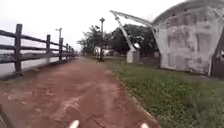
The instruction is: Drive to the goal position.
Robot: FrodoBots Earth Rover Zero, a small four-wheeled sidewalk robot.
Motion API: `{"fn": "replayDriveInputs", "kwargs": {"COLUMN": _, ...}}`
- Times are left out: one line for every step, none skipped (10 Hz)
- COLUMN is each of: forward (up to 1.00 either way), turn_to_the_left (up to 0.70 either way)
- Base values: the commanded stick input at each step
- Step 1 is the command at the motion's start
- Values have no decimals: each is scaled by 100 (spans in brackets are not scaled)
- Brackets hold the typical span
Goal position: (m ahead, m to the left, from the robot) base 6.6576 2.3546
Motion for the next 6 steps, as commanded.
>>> {"fn": "replayDriveInputs", "kwargs": {"forward": 70, "turn_to_the_left": 0}}
{"fn": "replayDriveInputs", "kwargs": {"forward": 70, "turn_to_the_left": 0}}
{"fn": "replayDriveInputs", "kwargs": {"forward": 70, "turn_to_the_left": 0}}
{"fn": "replayDriveInputs", "kwargs": {"forward": 70, "turn_to_the_left": 0}}
{"fn": "replayDriveInputs", "kwargs": {"forward": 70, "turn_to_the_left": 5}}
{"fn": "replayDriveInputs", "kwargs": {"forward": 70, "turn_to_the_left": 18}}
